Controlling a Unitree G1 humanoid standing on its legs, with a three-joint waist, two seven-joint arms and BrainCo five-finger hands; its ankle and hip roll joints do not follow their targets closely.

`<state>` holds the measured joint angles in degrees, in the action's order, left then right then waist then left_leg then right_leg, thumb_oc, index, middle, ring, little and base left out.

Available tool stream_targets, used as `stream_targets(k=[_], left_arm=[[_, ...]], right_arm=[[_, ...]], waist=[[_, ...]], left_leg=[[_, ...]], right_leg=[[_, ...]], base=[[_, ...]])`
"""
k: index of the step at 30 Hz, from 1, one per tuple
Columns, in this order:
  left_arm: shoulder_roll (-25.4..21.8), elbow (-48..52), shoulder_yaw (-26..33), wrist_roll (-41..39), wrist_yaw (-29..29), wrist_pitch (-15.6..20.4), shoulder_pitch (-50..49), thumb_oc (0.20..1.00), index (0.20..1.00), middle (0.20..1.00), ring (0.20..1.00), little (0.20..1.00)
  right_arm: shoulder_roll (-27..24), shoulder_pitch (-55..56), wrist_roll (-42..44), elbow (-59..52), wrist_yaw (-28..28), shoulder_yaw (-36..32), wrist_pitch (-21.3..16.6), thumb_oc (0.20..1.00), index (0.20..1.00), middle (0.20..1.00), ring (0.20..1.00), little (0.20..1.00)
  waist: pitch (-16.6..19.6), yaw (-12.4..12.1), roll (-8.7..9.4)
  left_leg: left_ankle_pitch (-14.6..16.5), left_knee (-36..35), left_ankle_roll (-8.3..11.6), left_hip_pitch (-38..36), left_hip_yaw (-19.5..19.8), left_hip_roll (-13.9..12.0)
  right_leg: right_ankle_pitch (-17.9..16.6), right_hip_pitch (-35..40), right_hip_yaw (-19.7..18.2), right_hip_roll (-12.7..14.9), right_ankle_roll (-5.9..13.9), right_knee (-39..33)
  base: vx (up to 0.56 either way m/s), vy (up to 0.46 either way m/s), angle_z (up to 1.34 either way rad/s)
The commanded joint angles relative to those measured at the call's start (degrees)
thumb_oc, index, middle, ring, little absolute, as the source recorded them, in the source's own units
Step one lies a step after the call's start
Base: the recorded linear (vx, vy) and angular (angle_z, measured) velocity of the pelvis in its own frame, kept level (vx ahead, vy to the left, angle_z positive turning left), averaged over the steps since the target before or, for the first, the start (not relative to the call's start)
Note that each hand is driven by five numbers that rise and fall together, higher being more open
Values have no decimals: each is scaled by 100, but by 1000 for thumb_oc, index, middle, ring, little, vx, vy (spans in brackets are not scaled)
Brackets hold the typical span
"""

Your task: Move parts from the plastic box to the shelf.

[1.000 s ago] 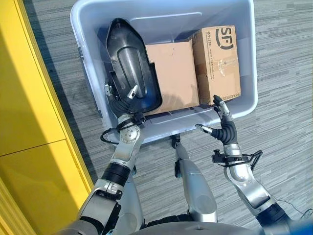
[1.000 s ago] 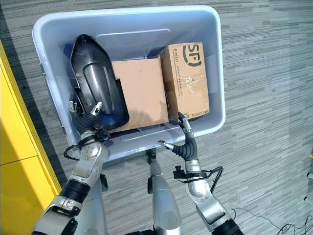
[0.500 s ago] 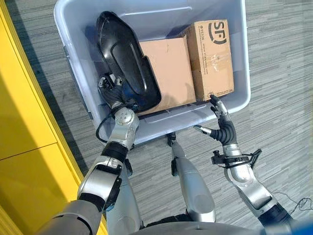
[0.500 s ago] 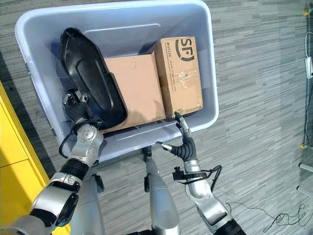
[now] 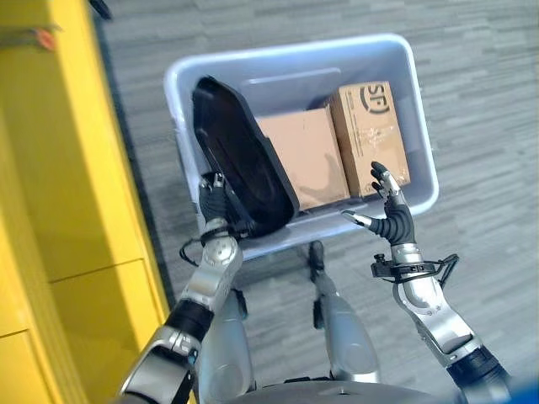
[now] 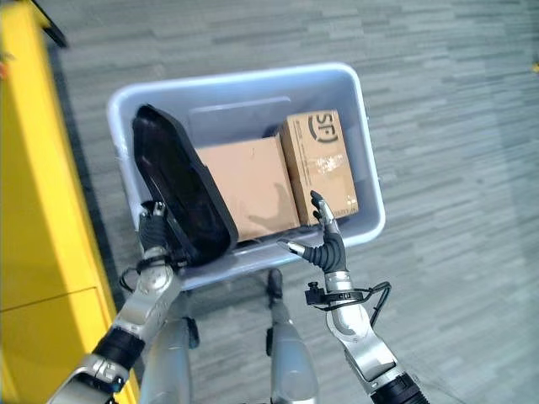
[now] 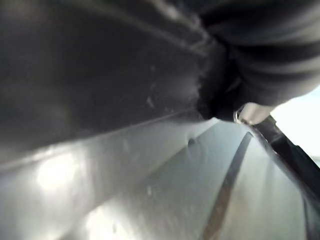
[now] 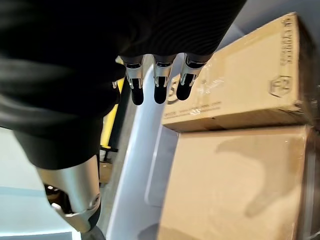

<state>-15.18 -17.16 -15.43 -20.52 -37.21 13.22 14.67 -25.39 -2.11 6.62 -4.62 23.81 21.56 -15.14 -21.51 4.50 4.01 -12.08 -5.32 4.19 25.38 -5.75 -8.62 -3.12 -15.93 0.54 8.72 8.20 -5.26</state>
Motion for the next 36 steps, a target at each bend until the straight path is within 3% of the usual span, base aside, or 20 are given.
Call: stream_targets(k=[1,9,12,17,20,21,22,24,25,26,27,28,29,30,33,34,35,36], left_arm=[[-347,76,556,532,183,376,298,200,200,200,200,200],[-719,1369,953,1083,695,532,-417,200,200,200,200,200],[-927,2062,1188,944,1153,757,-760,200,200,200,200,200],[-1038,2519,1274,618,1653,816,-1110,200,200,200,200,200],[-1105,2723,1309,597,1885,761,-1423,200,200,200,200,200],[-1105,2794,1345,629,1969,726,-1591,200,200,200,200,200],[-1104,2801,1350,629,1970,722,-1597,200,200,200,200,200],[-1125,2939,1527,756,1866,792,-1748,200,200,200,200,200],[-1077,2972,1601,680,1869,810,-1865,200,200,200,200,200],[-1075,2984,1614,677,1872,804,-1871,200,200,200,200,200],[-1043,2981,1650,674,1818,842,-1924,200,200,200,200,200],[-1023,2981,1655,672,1774,845,-1903,200,200,200,200,200],[-975,2964,1649,574,1799,859,-1927,200,200,200,200,200],[-938,2933,1621,629,1767,830,-1907,200,200,200,200,200],[-882,2923,1538,538,1900,846,-1964,200,200,200,200,200],[-882,2923,1538,538,1900,846,-1965,200,200,200,200,200],[-862,2954,1526,551,1903,885,-1908,200,200,200,200,200],[-872,2973,1468,664,1889,890,-1838,200,200,200,200,200]], right_arm=[[10,94,24,40,-102,-284,-186,1000,1000,1000,1000,1000],[17,176,62,209,-478,-438,-219,1000,1000,1000,1000,1000],[88,218,140,363,-793,-480,-205,1000,1000,1000,1000,1000],[172,290,251,523,-1060,-488,-151,1000,1000,1000,1000,1000],[203,278,279,579,-1221,-423,-106,1000,1000,1000,1000,1000],[209,239,380,594,-1286,-374,-98,1000,1000,1000,1000,1000],[207,238,381,594,-1286,-370,-98,1000,1000,1000,1000,1000],[175,-32,444,610,-1288,-249,-161,1000,1000,1000,1000,1000],[178,-271,457,675,-1263,-136,-181,1000,1000,1000,1000,1000],[180,-287,458,690,-1262,-125,-189,1000,1000,1000,1000,1000],[226,-683,530,758,-1125,-24,-256,1000,1000,1000,1000,1000],[244,-897,519,800,-1037,21,-286,1000,1000,1000,1000,1000],[250,-1112,495,885,-985,65,-307,1000,1000,1000,1000,1000],[264,-1227,455,908,-875,64,-331,1000,1000,1000,1000,1000],[189,-1043,387,801,-876,94,-312,1000,1000,1000,1000,1000],[188,-1042,387,801,-876,94,-312,1000,1000,1000,1000,1000],[85,-1030,66,650,-853,128,-321,1000,1000,1000,1000,1000],[107,-885,182,639,-928,162,-361,1000,1000,1000,1000,1000]], waist=[[326,-30,153],[816,-186,-102],[1128,-252,-234],[1459,-309,-319],[1607,-361,-394],[1657,-406,-459],[1644,-396,-462],[1560,-487,-531],[1477,-598,-561],[1474,-583,-568],[1349,-748,-630],[1287,-831,-671],[1243,-867,-670],[1193,-881,-613],[1272,-796,-503],[1277,-791,-506],[1290,-705,-443],[1348,-574,-448]], left_leg=[[487,32,517,-821,73,-519],[651,32,463,-1342,123,-359],[749,32,433,-1691,123,-344],[809,32,423,-2066,150,-411],[757,75,397,-2272,200,-532],[714,127,398,-2384,314,-649],[713,126,402,-2396,321,-653],[583,285,411,-2376,539,-884],[366,347,398,-2354,689,-1008],[359,343,409,-2346,703,-1021],[-134,263,486,-2185,880,-1146],[-417,186,523,-2048,971,-1142],[-472,133,499,-1917,1087,-1029],[-445,255,358,-1691,791,-849],[267,1374,193,-1888,356,-619],[265,1375,193,-1879,363,-620],[301,2075,215,-2069,177,-663],[384,2693,215,-2341,230,-667]], right_leg=[[-313,29,-21,552,398,287],[-232,647,134,685,437,192],[-141,985,187,739,464,218],[102,1342,263,702,436,391],[399,1478,240,581,308,770],[736,1546,250,405,197,1183],[750,1553,256,401,193,1203],[1262,1417,276,102,-53,1951],[1450,1307,309,-108,-201,2244],[1467,1290,318,-119,-213,2277],[1540,1148,444,-325,-316,2382],[1525,1057,563,-361,-359,2418],[1554,1030,679,-339,-386,2403],[1351,1002,890,-211,-411,2173],[894,980,1378,41,-519,1591],[887,981,1385,39,-519,1581],[839,947,1522,100,-612,1548],[854,866,1826,152,-748,1613]], base=[[53,13,0],[66,6,6],[90,-9,7],[57,-48,3],[3,-108,2],[-29,-123,10],[-74,-224,21],[-114,-263,29],[-80,-217,21],[-248,-317,22],[-267,-249,33],[-340,-325,40],[-367,-255,93],[-375,-237,121],[-329,-190,150],[-218,-147,147],[-203,-91,109],[-249,-114,94]])
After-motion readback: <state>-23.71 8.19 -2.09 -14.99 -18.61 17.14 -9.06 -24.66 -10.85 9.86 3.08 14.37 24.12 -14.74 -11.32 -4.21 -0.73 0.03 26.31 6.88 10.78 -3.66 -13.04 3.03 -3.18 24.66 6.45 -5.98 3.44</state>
